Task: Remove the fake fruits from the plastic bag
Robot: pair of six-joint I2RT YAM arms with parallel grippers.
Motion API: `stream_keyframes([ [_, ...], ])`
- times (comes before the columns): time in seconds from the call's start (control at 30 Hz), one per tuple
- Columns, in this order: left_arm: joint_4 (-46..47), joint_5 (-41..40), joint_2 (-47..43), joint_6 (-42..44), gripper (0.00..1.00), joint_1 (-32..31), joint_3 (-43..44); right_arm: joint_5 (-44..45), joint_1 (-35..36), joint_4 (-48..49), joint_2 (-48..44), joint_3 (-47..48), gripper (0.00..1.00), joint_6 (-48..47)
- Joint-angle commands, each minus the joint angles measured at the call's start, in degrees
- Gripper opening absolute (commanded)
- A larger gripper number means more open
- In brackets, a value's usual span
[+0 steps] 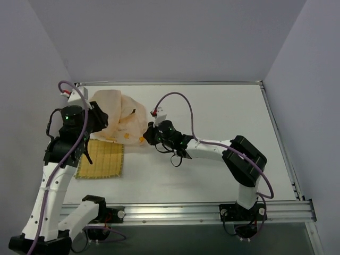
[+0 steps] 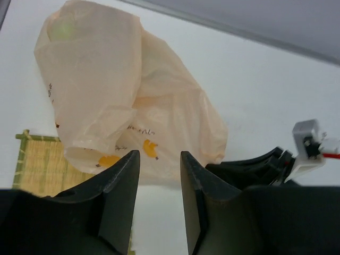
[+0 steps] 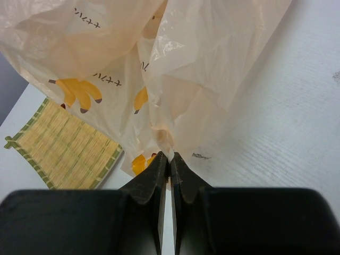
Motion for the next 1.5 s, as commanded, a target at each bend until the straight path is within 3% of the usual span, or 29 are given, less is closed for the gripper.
stream_keyframes([
  [0.0, -10.28, -13.28, 6.15, 9.71, 0.34, -6.41, 4.08, -0.99, -0.57, 0.81, -0.49, 1.90, 0.03, -0.84],
  [0.2, -13.78, -14.25, 17.21, 16.38, 0.30, -17.65, 11.11, -2.57, -2.68, 2.39, -1.80, 0.32, 0.03, 0.30],
  [0.4, -10.58, -21.72, 25.24, 17.45, 0.25, -20.58, 9.90, -5.38, -5.49, 3.98, -3.91, -0.65, 0.03, 2.32],
  [0.57, -8.71, -29.81, 29.81, 19.64, 0.26, -20.23, 11.12, -7.66, -6.55, 5.03, -3.83, -0.57, 0.03, 3.64],
  [0.67, -7.48, -30.70, 34.72, 21.75, 0.27, -19.53, 11.65, -8.37, -6.55, 5.56, -3.92, -0.65, 0.03, 4.34],
  [0.9, -5.72, -34.56, 40.88, 24.13, 0.42, -17.95, 12.87, -9.07, -6.63, 5.91, -4.00, -0.57, 0.03, 4.78],
  [1.03, -5.63, -31.24, 43.43, 22.55, 0.49, -13.47, 15.42, -9.07, -6.63, 6.00, -4.09, -0.39, 0.03, 5.13],
  [1.17, -7.30, -30.26, 49.13, 22.11, 0.64, -10.21, 20.60, -9.25, -6.55, 5.91, -4.00, -0.21, 0.03, 5.13],
  [1.47, -1.52, -37.20, 53.89, 23.60, 0.64, -7.57, 21.84, -9.78, -6.55, 5.65, -4.71, -0.22, 0.03, 5.13],
])
